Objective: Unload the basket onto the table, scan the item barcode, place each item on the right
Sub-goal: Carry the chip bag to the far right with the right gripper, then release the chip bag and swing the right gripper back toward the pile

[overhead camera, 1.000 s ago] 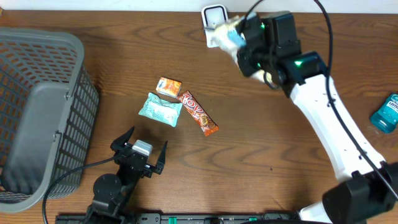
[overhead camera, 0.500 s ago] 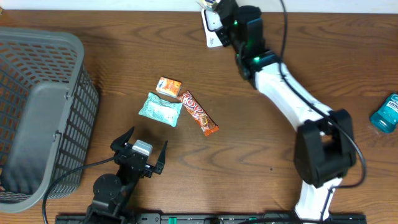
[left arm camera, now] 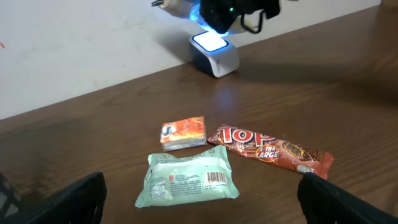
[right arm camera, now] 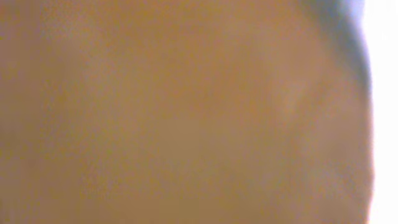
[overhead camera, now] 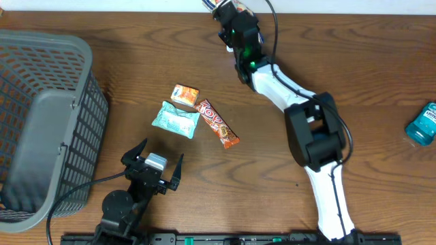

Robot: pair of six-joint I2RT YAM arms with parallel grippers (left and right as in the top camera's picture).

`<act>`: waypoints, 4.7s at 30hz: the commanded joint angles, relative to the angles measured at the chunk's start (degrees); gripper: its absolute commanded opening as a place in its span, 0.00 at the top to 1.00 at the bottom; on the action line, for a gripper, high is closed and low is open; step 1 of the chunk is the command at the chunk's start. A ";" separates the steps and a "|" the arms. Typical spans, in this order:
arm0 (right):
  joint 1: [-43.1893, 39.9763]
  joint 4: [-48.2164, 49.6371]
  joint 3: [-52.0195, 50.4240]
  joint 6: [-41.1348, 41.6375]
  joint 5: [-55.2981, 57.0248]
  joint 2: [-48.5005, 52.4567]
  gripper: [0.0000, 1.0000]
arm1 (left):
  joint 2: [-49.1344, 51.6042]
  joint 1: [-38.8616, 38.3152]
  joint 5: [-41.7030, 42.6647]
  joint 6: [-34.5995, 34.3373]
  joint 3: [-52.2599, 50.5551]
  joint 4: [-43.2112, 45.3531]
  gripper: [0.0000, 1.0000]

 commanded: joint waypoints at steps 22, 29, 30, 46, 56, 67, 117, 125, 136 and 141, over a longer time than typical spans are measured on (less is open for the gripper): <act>0.42 -16.06 8.15 -2.27 25.14 -3.13 0.99 | -0.11 -0.22 0.35 -0.74 -0.92 -1.44 0.02; -5.66 -32.72 8.15 -1.86 31.19 -8.66 0.99 | -0.11 -0.22 0.35 -0.74 -0.92 -1.44 0.02; -7.10 -34.77 8.15 -1.05 31.85 -8.76 0.99 | -0.11 -0.22 0.35 -0.74 -0.92 -1.44 0.02; -31.34 -61.51 8.13 23.12 13.38 -8.37 0.82 | -0.11 -0.22 0.35 -0.74 -0.92 -1.44 0.02; -35.08 -68.04 8.11 26.45 0.90 -8.39 0.01 | -0.11 -0.22 0.35 -0.74 -0.92 -1.44 0.02; -33.29 -71.54 8.13 27.91 0.02 -8.41 0.01 | -0.11 -0.22 0.35 -0.74 -0.92 -1.44 0.02; -5.18 -79.58 8.13 39.43 -18.23 -38.32 0.01 | -0.11 -0.22 0.35 -0.74 -0.92 -1.44 0.02; -1.53 -84.11 8.13 39.47 -18.23 -38.29 0.01 | -0.11 -0.22 0.35 -0.74 -0.92 -1.44 0.02; 0.46 -91.06 5.31 46.38 -18.40 -38.27 0.01 | -0.11 -0.22 0.35 -0.74 -0.92 -1.44 0.02; 1.75 -88.67 0.42 48.06 -18.45 -38.27 0.01 | -0.11 -0.22 0.35 -0.74 -0.92 -1.44 0.02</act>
